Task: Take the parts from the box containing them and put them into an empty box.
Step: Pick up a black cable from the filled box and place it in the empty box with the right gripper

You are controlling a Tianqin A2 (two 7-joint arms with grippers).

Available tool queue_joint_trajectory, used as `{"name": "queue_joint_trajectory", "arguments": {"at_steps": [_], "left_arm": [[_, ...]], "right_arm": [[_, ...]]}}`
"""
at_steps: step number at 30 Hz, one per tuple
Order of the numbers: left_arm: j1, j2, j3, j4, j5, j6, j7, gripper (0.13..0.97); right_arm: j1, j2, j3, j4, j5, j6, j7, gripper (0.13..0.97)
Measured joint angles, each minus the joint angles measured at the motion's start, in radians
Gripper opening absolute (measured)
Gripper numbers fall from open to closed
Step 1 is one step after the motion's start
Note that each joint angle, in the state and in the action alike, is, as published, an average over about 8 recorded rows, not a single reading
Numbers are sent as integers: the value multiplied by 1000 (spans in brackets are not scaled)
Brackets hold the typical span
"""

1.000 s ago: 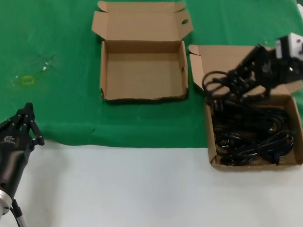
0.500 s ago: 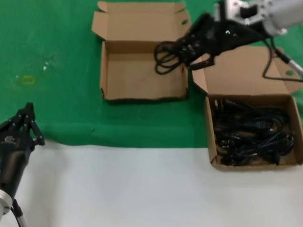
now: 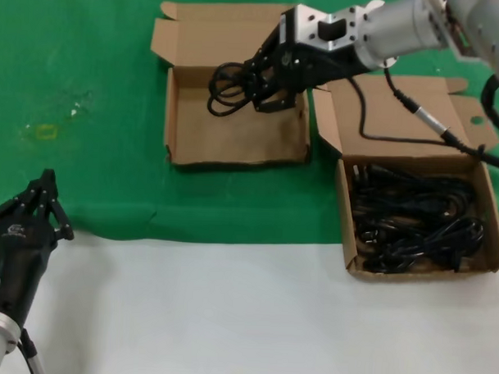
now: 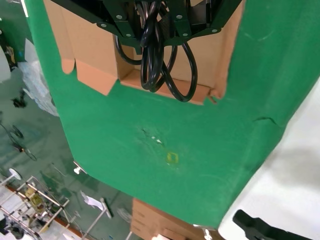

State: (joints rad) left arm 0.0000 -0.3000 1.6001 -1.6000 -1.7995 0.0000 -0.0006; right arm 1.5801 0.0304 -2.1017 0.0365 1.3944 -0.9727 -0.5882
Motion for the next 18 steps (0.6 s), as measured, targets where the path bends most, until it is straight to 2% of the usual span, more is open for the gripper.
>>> {"name": "queue_joint_trajectory", "arguments": {"at_steps": [5,18], "left_arm": [[0,0,0,0,0,0,0,144],[0,0,0,0,0,0,0,144]], "right_arm": [[-22,-21,-32,5,33,47,14,173],[-69,-30,-193,35,195,119,39,173]]}}
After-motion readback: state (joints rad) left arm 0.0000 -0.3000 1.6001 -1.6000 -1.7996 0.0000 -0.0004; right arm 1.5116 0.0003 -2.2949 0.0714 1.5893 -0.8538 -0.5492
